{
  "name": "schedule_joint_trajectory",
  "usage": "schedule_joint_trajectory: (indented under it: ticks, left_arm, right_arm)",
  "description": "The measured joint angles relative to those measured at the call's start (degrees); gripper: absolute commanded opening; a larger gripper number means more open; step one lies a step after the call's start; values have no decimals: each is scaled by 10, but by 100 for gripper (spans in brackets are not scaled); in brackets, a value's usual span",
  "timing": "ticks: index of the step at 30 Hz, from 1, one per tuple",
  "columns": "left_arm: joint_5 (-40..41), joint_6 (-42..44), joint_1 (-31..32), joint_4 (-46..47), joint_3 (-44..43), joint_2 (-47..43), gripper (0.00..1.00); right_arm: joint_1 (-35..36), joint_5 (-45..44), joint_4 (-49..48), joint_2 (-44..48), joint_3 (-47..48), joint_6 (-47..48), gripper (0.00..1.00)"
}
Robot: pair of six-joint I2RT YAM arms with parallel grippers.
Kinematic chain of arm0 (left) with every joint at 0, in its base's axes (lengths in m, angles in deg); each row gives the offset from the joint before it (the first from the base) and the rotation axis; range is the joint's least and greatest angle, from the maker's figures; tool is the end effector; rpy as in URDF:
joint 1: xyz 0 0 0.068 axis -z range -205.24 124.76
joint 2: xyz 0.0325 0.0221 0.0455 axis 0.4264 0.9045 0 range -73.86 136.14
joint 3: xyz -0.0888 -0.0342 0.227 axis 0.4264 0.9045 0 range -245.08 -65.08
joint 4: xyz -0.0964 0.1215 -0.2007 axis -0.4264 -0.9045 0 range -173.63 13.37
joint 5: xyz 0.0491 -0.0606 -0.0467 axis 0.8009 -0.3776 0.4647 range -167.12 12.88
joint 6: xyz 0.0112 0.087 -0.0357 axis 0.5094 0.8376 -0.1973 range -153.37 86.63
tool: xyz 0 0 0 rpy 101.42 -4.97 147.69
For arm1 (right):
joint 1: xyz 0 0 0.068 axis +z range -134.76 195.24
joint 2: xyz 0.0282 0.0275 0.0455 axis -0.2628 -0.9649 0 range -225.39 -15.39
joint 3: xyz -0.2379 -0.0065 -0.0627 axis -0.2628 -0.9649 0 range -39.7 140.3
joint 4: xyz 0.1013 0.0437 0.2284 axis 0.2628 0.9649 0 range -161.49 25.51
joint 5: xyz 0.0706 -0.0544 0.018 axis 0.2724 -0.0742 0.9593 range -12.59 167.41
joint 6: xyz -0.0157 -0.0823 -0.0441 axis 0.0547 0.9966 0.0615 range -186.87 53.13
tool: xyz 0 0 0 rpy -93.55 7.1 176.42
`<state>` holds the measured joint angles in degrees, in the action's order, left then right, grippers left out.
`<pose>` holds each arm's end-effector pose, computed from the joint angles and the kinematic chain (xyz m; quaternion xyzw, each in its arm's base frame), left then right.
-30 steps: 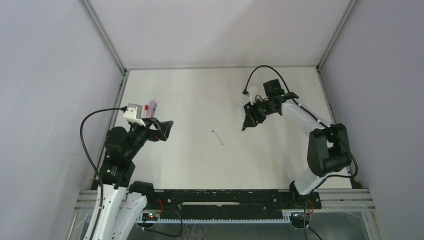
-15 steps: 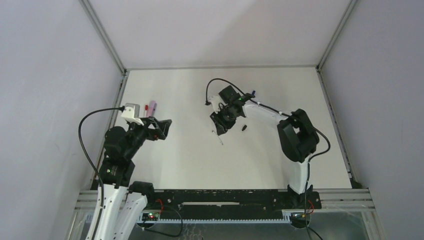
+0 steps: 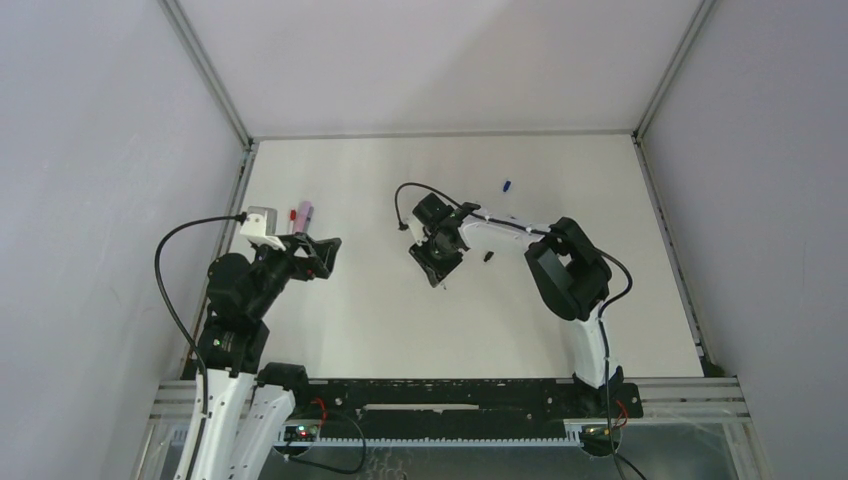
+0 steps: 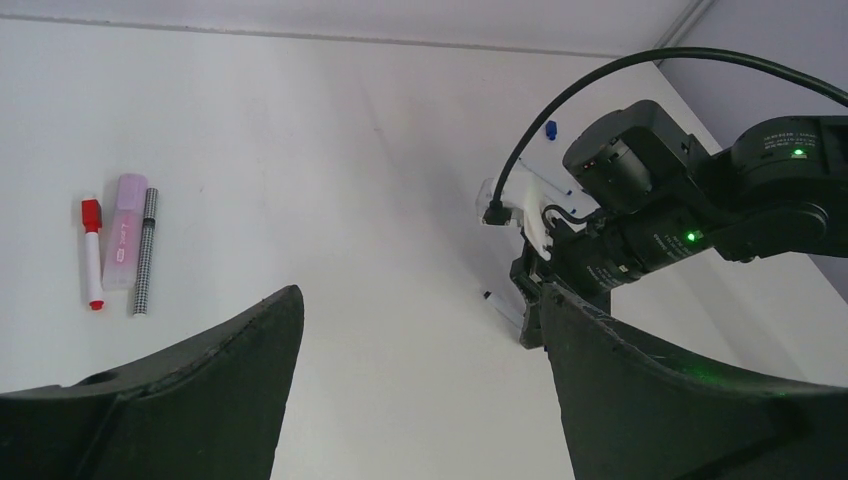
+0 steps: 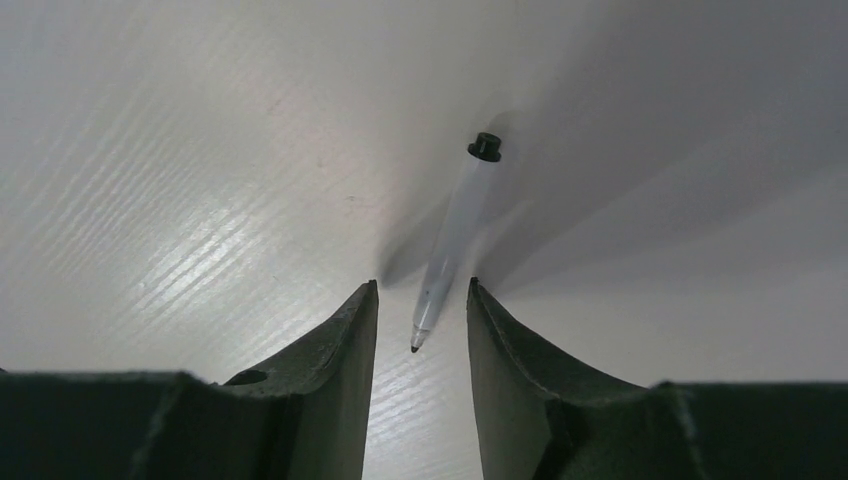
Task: Insert the pens into the pen caps
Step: Pick up the pen from the center of the board.
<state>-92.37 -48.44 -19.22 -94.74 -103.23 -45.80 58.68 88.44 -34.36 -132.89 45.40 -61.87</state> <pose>0.1855 -0.0422 0.3034 0.0277 0.7527 -0.2174 0.6208 0.2910 0.2982 0.0989 -0.4174 0.8863 0.1475 0.1359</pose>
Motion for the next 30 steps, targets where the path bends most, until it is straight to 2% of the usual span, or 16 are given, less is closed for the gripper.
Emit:
schedule_joint_trajectory:
  ticks: [5,12,19,25,30]
  left_arm:
    - [0,0,-2,0,0,0,90]
    - [0,0,-2,0,0,-2,91]
    - [0,0,-2,0,0,-5,91]
    - [-30,0,-2,12,11,-7,92]
    - [-105,-11,-3,59,33,-12,85]
  right_arm:
    - [2,-22,1,-3,0,-3,31]
    - [12,-61,1,-4,0,0,27]
    - [22,-84,0,-4,0,13,0]
    - [18,-75,-8,7,-12,28,0]
    - [-5,-10,-1,65,-57,41,0]
